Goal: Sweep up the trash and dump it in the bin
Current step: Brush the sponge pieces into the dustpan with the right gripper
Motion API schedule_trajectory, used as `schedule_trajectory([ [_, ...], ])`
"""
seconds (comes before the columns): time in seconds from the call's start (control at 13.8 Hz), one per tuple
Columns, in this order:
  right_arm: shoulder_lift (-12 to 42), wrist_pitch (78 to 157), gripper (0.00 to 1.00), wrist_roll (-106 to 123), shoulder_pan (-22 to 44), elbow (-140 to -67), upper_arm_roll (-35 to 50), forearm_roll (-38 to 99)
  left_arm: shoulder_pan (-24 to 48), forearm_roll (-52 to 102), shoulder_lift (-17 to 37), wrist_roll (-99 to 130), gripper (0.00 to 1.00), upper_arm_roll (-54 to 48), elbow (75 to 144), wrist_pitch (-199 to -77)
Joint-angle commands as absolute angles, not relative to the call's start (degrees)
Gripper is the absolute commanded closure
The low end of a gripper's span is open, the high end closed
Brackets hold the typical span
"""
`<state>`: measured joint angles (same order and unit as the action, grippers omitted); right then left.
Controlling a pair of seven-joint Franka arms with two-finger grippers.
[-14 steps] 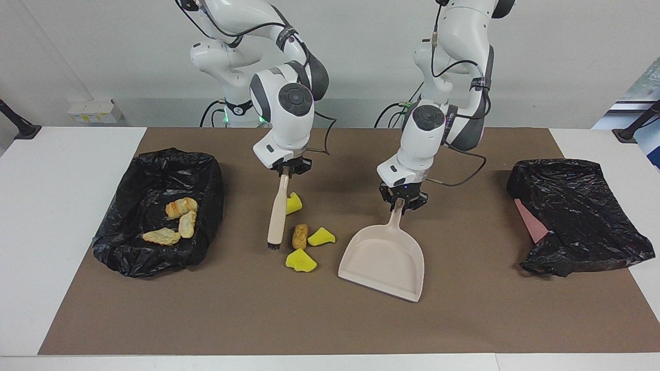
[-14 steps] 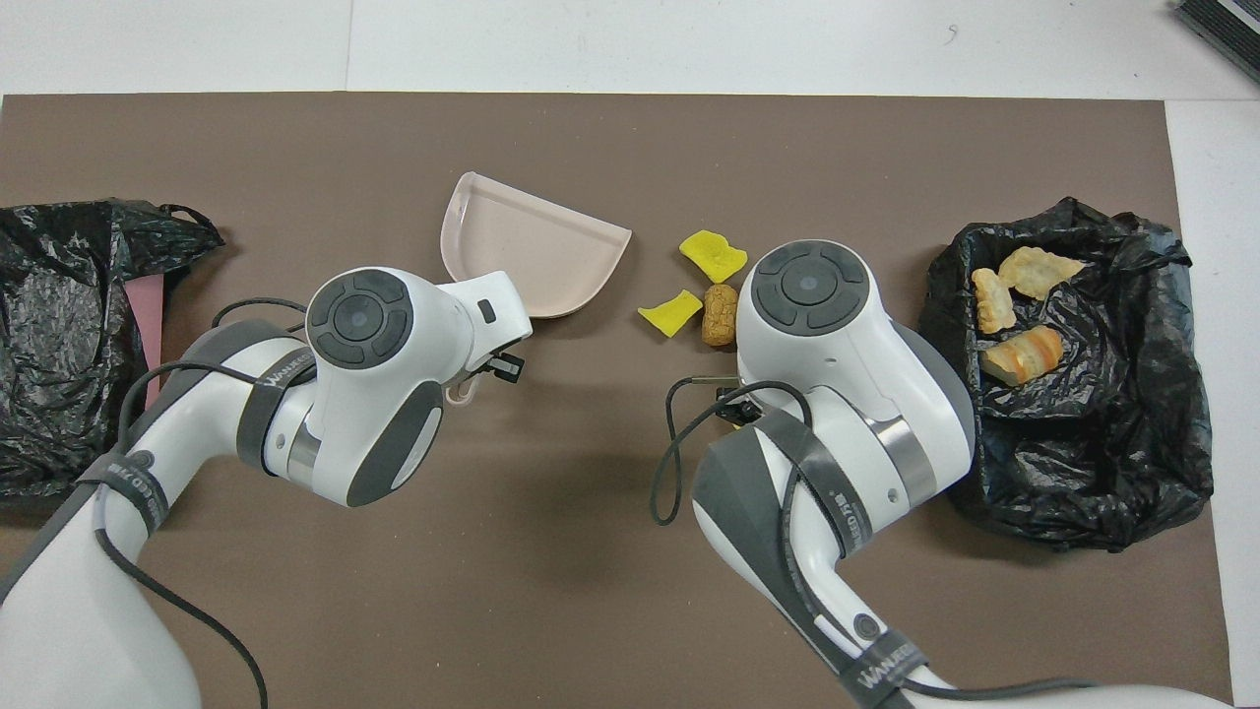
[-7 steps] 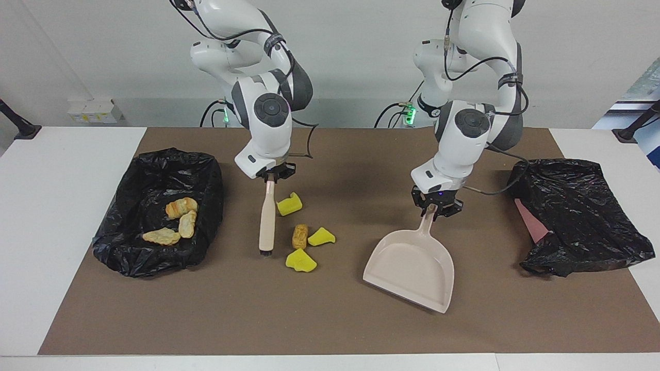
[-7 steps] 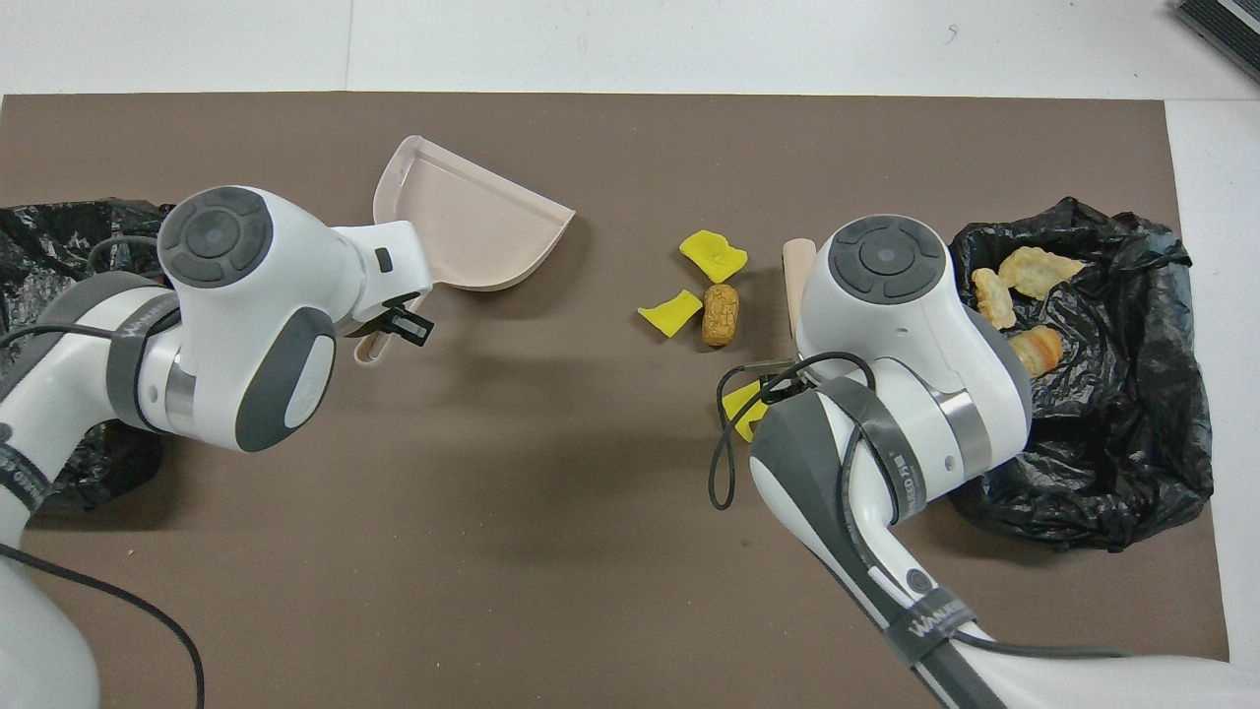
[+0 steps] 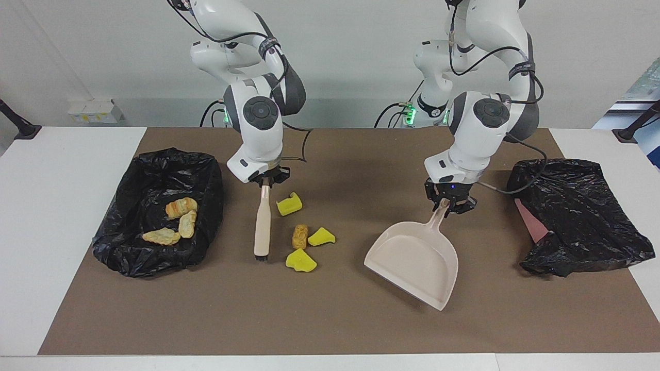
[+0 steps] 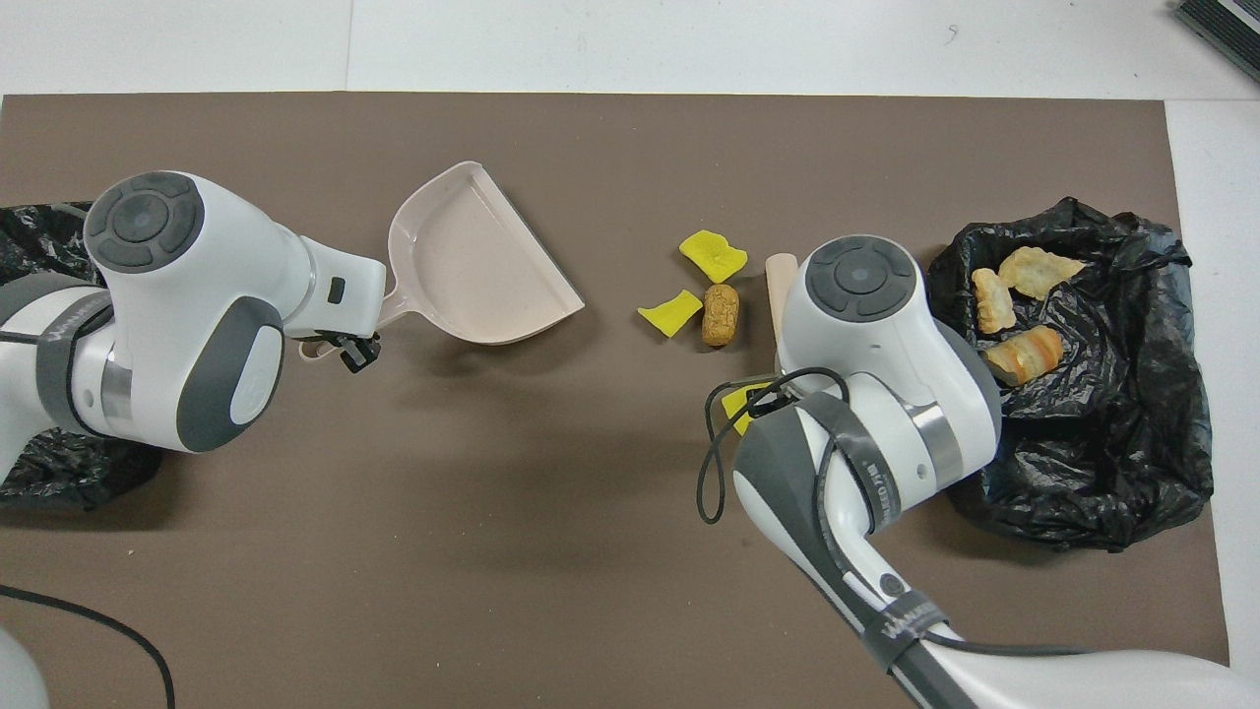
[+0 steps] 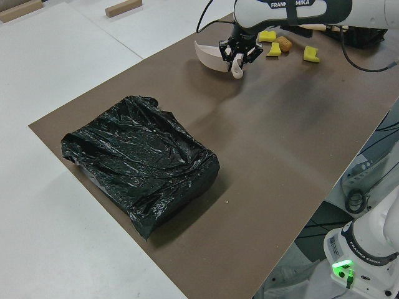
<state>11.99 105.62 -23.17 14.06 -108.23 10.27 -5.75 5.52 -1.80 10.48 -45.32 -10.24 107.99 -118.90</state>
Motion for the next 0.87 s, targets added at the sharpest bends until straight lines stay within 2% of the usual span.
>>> schedule_trajectory([
  [0.0,12.3,110.1,1.0,-23.9,14.5,-110.1,10.5,-5.7,4.8,-0.8,7.2,-56.5,1.0,-10.5,111.6,-117.6],
  [0.22,13.4,110.9,1.0,-24.3,14.5,-110.0,10.6,-5.4,6.4,-0.8,4.3,-60.6,1.0,-10.5,116.6,-119.0],
  [0.51,14.9,111.0,1.0,-26.2,14.9,-109.1,10.6,0.3,12.0,-0.8,4.5,-54.7,1.0,-10.5,118.8,-121.1],
  [0.8,16.1,112.3,1.0,-26.6,20.3,-107.5,10.6,4.6,14.2,-0.8,5.0,-52.5,1.0,-10.6,119.4,-124.1],
])
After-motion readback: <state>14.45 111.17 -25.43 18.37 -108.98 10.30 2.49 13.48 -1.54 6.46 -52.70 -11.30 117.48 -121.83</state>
